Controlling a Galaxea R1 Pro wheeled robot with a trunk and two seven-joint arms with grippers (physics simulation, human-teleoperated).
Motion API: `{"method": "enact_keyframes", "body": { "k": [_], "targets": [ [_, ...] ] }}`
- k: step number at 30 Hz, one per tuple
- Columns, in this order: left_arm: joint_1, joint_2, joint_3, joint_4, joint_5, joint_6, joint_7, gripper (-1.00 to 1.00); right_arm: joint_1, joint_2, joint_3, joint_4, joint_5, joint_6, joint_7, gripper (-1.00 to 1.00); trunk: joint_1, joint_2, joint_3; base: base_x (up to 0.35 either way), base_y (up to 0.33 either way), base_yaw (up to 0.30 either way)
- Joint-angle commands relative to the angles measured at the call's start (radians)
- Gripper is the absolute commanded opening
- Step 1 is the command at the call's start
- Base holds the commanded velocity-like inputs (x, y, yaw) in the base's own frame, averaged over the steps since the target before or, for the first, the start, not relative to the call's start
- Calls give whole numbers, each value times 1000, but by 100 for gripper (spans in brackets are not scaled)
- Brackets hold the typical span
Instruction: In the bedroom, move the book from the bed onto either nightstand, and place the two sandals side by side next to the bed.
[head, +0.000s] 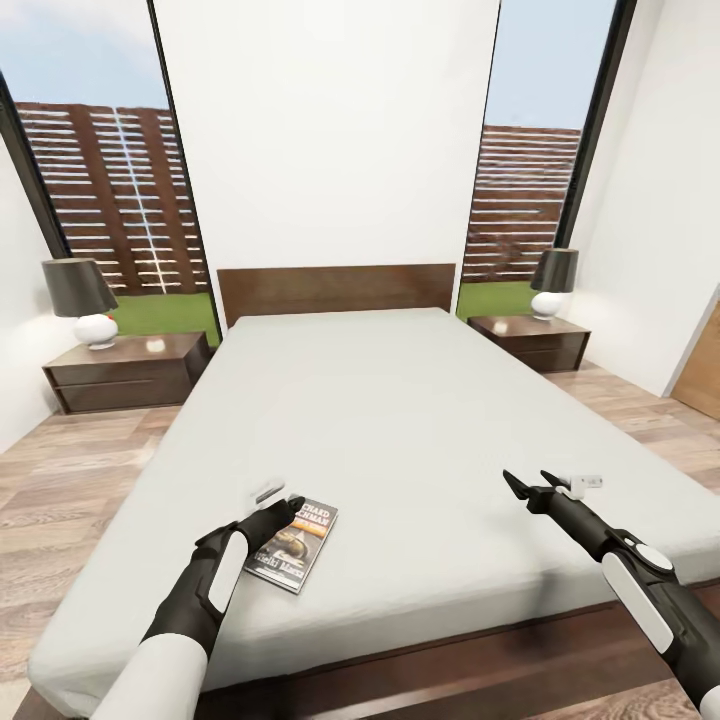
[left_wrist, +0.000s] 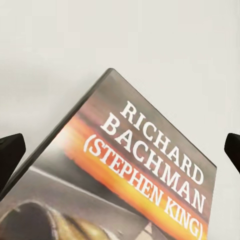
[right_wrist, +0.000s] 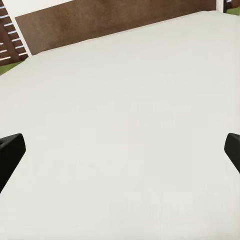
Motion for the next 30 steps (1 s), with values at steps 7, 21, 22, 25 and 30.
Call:
{"method": "enact_keyframes", "body": {
  "k": [7, 21, 22, 25, 30],
  "targets": [
    [-1, -1, 5, -1, 4, 7, -4, 100, -1, -1, 3, 1, -10, 0, 0, 100, 0, 0, -1, 0, 0, 0],
    [-1, -1, 5, -1, 4, 7, -4, 100, -1, -1, 4, 0, -10, 0, 1, 100, 0, 0, 4, 0, 0, -58],
    [-1, -1, 5, -1, 4, 7, -4, 100, -1, -1, 4, 0, -10, 0, 1, 100, 0, 0, 4, 0, 0, -3],
    [-1, -1, 5, -1, 4, 8, -4, 100, -1, -1, 4, 0, -10, 0, 1, 100, 0, 0, 4, 0, 0, -31],
    [-1, -1, 5, -1, 4, 7, -4, 100, -1, -1, 4, 0, -10, -1, 1, 100, 0, 0, 7, 0, 0, -176]
  ]
}}
